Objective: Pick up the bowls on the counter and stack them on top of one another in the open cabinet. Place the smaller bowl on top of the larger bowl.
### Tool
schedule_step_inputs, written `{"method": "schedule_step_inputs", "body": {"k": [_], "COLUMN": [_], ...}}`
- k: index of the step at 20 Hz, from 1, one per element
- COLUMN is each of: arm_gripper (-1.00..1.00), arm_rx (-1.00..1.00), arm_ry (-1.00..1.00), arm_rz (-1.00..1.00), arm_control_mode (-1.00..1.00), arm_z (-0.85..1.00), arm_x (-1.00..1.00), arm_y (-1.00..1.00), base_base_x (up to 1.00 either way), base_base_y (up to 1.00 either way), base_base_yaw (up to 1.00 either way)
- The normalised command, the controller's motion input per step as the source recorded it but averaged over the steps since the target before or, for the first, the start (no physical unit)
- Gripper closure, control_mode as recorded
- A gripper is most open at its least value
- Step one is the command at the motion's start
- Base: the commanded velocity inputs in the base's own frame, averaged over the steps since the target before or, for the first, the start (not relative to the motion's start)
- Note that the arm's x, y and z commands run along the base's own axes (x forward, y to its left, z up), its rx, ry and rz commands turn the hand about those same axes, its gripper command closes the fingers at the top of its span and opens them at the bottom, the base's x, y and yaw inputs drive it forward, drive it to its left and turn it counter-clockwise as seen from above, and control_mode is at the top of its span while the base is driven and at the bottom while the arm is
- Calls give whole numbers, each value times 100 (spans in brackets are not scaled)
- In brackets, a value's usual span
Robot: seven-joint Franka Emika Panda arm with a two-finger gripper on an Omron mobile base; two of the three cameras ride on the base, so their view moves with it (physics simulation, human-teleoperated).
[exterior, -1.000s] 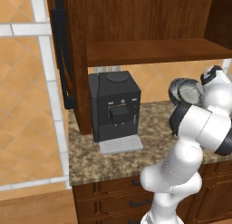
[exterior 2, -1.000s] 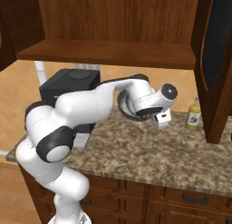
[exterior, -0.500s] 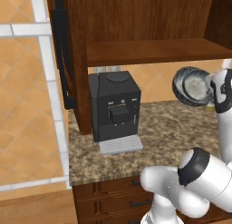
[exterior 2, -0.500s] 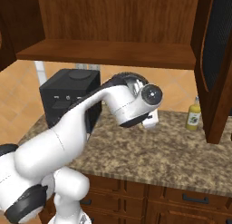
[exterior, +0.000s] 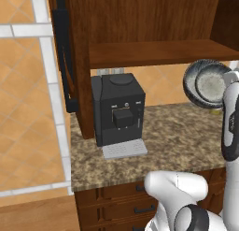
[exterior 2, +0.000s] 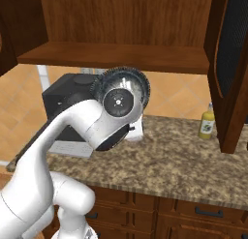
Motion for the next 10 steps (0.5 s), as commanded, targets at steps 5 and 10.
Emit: {"method": "schedule_step_inputs", "body": {"k": [5,10], "arm_gripper": [100,100], "arm_rx": [7,26], "arm_ry": [5,-14], "arm_rz": [-6,-9], "arm_control_mode": [-100,-100], "arm_z": [95,66], "arm_x": [-53,-3], "arm_y": [29,29], "base_base_x": [0,0], "base_base_y": [0,0], "base_base_yaw": [0,0]}}
